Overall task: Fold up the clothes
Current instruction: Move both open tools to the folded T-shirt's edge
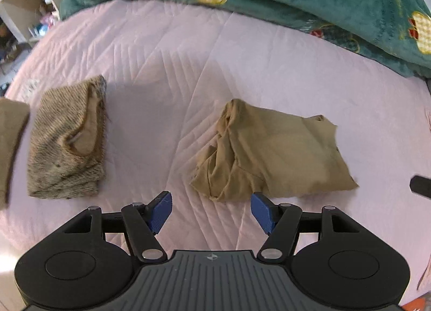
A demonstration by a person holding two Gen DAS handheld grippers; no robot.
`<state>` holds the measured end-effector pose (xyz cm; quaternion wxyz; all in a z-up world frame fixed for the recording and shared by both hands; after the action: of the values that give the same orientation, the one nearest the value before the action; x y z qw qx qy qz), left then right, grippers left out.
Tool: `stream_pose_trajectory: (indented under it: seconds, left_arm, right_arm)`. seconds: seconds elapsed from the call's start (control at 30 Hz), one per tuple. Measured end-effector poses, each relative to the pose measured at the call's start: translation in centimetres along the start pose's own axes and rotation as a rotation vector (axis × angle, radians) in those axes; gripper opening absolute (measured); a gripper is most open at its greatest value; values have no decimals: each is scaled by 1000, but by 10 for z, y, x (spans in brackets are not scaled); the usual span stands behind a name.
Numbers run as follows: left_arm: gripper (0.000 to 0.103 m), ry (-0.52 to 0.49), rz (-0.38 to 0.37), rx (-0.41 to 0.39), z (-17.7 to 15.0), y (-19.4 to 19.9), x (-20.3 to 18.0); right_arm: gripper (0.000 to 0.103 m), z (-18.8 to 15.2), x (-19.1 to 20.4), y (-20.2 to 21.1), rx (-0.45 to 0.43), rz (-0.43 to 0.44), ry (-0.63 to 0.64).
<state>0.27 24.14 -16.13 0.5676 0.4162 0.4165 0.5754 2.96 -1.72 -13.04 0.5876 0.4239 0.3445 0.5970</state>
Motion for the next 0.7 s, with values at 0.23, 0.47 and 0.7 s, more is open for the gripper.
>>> stream_pose_trajectory:
  seconds: [0.23,0.47,0.7]
  left_arm:
    - [67,-35,-5,34,3,-65,-4]
    - [67,-18,-25,54,-1,-112,-19]
    - [67,51,0,46,-6,-128,-13]
  right_arm:
    - [62,-9,-1,-70,27,-11,-5]
    - [62,-9,-15,-126,60,6,-11]
    - [62,-13,-17,-156,107,40,5]
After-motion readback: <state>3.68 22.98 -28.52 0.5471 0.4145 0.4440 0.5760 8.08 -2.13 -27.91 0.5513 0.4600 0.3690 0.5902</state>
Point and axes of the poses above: each gripper's, at about its wrist camera, not at the fingertips, and y roughly against the way its jaws point, x to its left, z to its top, the point moved 4 cm from there along -y, roughly the way its jaws point, and after that the axes turned 14 degrees about -y, right-handed, at the moved point
